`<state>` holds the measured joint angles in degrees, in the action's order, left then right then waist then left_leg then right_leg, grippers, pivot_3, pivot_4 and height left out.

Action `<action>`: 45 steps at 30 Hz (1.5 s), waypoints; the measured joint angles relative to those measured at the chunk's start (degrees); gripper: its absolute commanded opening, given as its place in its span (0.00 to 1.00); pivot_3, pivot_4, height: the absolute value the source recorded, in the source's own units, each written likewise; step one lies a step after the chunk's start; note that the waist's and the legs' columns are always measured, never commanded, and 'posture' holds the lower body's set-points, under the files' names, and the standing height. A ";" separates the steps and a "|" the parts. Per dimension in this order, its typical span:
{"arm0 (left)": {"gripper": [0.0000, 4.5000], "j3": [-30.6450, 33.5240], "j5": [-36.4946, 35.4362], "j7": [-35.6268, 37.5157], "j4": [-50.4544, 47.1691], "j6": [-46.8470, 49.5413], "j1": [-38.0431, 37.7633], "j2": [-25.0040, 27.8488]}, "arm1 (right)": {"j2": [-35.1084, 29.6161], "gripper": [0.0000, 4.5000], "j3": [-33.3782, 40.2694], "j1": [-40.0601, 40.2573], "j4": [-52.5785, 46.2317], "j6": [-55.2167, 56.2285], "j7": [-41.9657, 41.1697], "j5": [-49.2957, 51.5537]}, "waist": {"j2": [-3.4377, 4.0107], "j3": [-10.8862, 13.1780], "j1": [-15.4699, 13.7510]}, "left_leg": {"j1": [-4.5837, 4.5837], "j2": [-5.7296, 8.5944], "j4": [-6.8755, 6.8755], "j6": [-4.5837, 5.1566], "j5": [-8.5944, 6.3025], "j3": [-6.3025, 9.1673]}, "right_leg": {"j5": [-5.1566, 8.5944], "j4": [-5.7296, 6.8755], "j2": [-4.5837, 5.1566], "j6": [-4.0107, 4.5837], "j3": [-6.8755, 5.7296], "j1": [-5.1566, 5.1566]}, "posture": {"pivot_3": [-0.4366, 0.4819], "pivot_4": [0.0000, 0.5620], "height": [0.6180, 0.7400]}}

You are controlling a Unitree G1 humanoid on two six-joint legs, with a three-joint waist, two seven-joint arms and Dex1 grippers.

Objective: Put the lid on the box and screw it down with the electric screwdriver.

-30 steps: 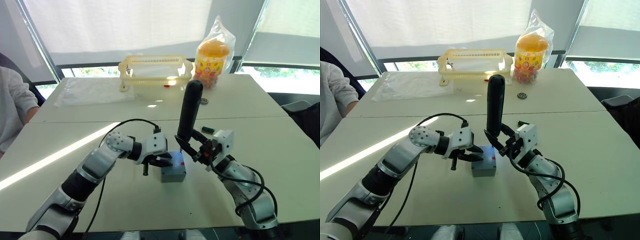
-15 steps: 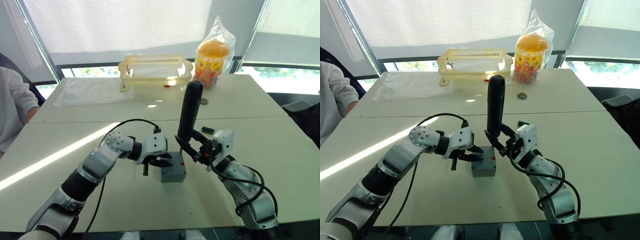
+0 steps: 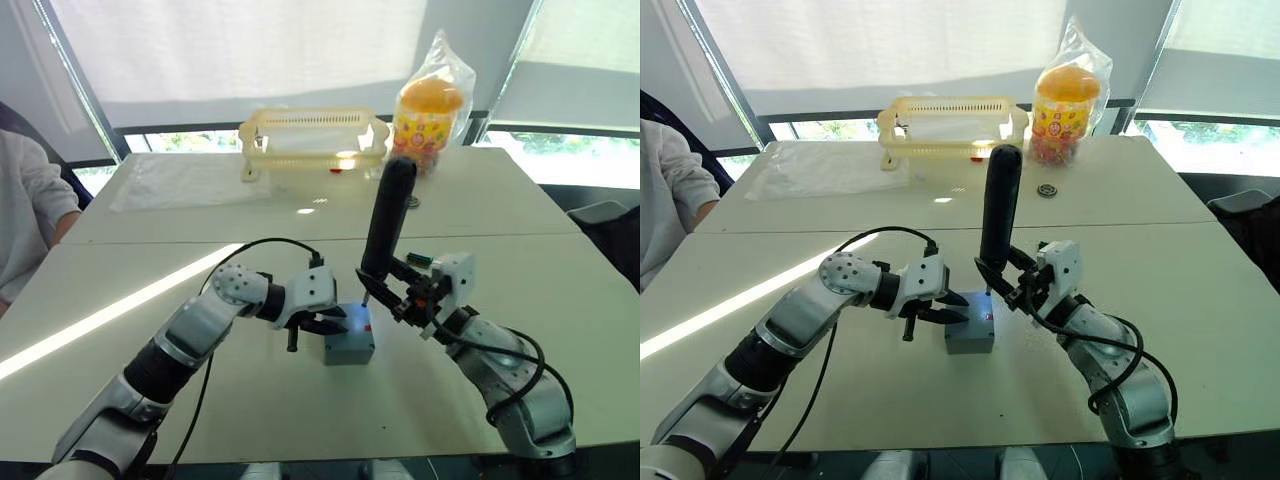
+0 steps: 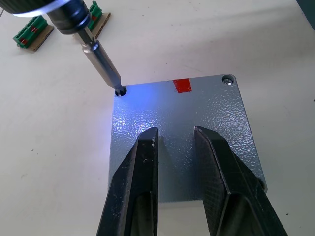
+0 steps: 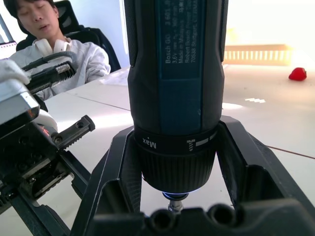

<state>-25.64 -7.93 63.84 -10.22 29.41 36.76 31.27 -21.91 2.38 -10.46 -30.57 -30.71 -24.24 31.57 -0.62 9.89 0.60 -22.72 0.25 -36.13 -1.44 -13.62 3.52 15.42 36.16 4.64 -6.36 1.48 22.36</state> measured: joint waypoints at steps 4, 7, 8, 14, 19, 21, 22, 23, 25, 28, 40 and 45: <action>0.25 0.15 -0.07 0.28 -0.17 -0.25 0.00 0.05 | -3.31 0.39 10.11 -10.16 -4.33 -9.09 6.70 17.41 | 0.18 0.13 0.01 | -0.17 0.02 0.00 0.00 0.00 0.00 | -0.04 -0.05 0.02 0.01 -0.02 0.13 | 0.48 0.27 1.00; 0.25 1.08 -1.01 -0.25 0.16 0.73 -0.29 -0.72 | -4.05 0.39 16.22 -16.62 -2.45 -12.96 14.13 31.48 | 0.18 0.15 0.05 | -0.17 0.01 0.06 0.00 0.00 -0.03 | -0.04 -0.04 -0.01 0.01 -0.08 0.15 | 0.48 0.27 1.00; 0.25 1.75 -1.62 -0.55 0.36 1.46 -0.75 -1.21 | -4.72 0.39 17.61 -17.69 -0.94 -13.95 16.31 34.57 | 0.17 0.16 0.03 | -0.21 0.02 0.05 0.01 0.00 -0.01 | -0.04 -0.05 -0.02 0.01 -0.10 0.15 | 0.48 0.27 1.00; 0.25 8.41 -6.97 -3.25 1.22 6.05 -0.86 -3.29 | -7.72 0.39 18.34 -20.22 8.91 -20.38 27.49 46.94 | 0.51 0.52 0.28 | -0.79 0.09 -0.06 0.02 0.02 -0.13 | -0.20 0.04 -0.02 -0.17 -0.01 0.81 | 0.48 0.27 1.00; 0.25 13.29 -11.82 -3.63 0.94 10.10 3.44 -2.80 | -17.82 0.39 18.52 -24.99 15.27 -25.41 29.06 52.84 | 0.56 0.77 0.02 | -0.87 0.15 0.07 0.02 0.02 -0.07 | -0.21 0.12 -0.07 -0.22 -0.12 0.93 | 0.48 0.27 1.00; 0.25 13.49 -12.08 -2.11 0.52 9.84 4.14 -0.22 | -26.21 0.39 18.53 -25.28 18.96 -30.70 27.56 54.05 | 0.55 0.78 -0.03 | -0.88 0.15 0.09 0.07 -0.01 -0.08 | -0.19 0.01 -0.07 -0.24 -0.13 0.90 | 0.48 0.27 1.00; 0.25 13.48 -12.08 -1.62 0.57 9.84 4.13 0.31 | -28.87 0.39 18.62 -25.12 20.79 -32.87 27.12 54.40 | 0.54 0.78 0.04 | -0.90 0.16 0.12 0.07 -0.01 -0.12 | -0.19 -0.05 -0.06 -0.24 -0.11 0.90 | 0.48 0.27 1.00; 0.25 13.26 -12.21 -1.14 0.60 9.83 4.27 0.17 | -31.22 0.39 18.63 -24.53 22.49 -34.81 26.63 55.40 | 0.53 0.79 0.05 | -0.93 0.16 0.09 0.08 -0.02 -0.13 | -0.19 -0.05 -0.06 -0.24 -0.10 0.90 | 0.48 0.27 1.00; 0.25 12.06 -12.87 0.84 0.32 9.17 4.73 -0.04 | -38.58 0.39 18.34 -21.45 26.81 -41.73 25.30 58.30 | 0.50 0.82 -0.38 | -1.01 0.17 0.06 0.09 -0.02 -0.11 | -0.18 -0.08 -0.03 -0.24 -0.13 0.91 | 0.48 0.27 1.00; 0.25 9.10 -12.50 3.07 0.05 6.73 5.21 -0.50 | -46.01 0.39 18.14 -15.35 33.56 -50.81 23.84 59.35 | 0.48 0.84 -0.83 | -1.02 0.19 0.00 0.09 -0.02 -0.19 | -0.18 -0.10 -0.02 -0.23 -0.07 0.92 | 0.48 0.27 1.00; 0.25 1.47 -7.18 3.96 1.29 -1.02 6.68 -6.39 | -55.52 0.39 12.70 -7.47 42.97 -61.43 9.00 49.64 | 0.63 0.84 0.55 | -0.81 0.09 -0.08 0.09 -0.02 -0.30 | -0.21 0.01 -0.18 -0.21 0.02 0.89 | 0.48 0.27 1.00; 0.25 1.21 -6.52 3.08 0.78 -0.79 6.27 -6.76 | -53.87 0.39 4.83 -14.42 45.95 -61.45 5.61 42.51 | 0.63 0.85 0.15 | -0.83 0.09 -0.08 0.09 -0.01 -0.27 | -0.21 0.00 -0.19 -0.22 0.02 0.88 | 0.48 0.27 1.00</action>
<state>-24.43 -14.45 66.92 -9.44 28.62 43.04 24.50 -75.79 7.21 -24.88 15.38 -92.15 -18.63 74.07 0.01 10.74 0.75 -23.56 0.34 -36.22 -1.35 -13.63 3.25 15.21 36.16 4.44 -6.58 1.50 23.24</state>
